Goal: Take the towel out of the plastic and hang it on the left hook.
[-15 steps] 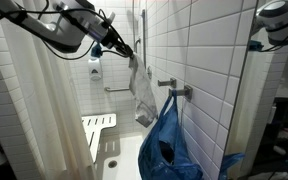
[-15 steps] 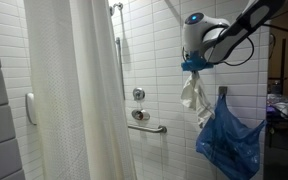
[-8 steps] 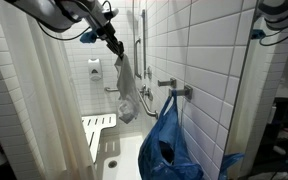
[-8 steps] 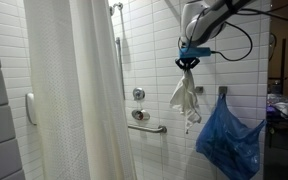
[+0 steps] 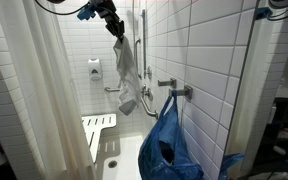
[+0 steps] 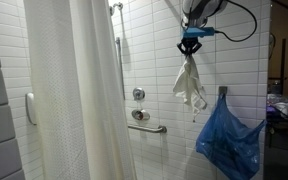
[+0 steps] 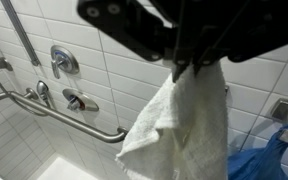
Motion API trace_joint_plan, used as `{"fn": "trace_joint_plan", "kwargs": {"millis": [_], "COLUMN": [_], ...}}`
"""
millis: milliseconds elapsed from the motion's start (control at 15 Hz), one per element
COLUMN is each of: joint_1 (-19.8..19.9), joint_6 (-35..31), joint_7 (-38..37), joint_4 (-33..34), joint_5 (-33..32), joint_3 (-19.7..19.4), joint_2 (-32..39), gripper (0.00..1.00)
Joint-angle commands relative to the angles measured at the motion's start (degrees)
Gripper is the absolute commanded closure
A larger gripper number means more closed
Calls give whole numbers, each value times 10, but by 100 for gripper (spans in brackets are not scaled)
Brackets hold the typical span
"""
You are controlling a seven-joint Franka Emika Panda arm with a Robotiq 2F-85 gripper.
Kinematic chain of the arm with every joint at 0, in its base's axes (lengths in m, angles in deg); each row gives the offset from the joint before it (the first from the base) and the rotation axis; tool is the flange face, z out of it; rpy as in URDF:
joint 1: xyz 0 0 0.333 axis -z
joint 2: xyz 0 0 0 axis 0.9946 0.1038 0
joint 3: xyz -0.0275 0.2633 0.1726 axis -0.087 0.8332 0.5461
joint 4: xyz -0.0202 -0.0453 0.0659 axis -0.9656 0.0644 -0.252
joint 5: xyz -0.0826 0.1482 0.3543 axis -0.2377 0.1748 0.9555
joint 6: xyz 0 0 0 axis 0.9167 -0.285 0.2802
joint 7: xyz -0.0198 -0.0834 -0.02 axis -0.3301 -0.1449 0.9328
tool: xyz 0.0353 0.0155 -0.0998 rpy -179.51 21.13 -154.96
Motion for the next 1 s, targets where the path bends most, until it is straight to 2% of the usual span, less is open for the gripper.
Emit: {"fn": "trace_joint_plan", "kwargs": {"millis": [0,467,933], "joint_1": [35,54,52], "joint_6": [10,31,46], "joint_7": [10,36,54], "joint_4": [44,98,118], "joint_5": [19,44,63], "joint_3": [21,18,18], "joint_2": [14,21,14], "gripper": [99,99,99]}}
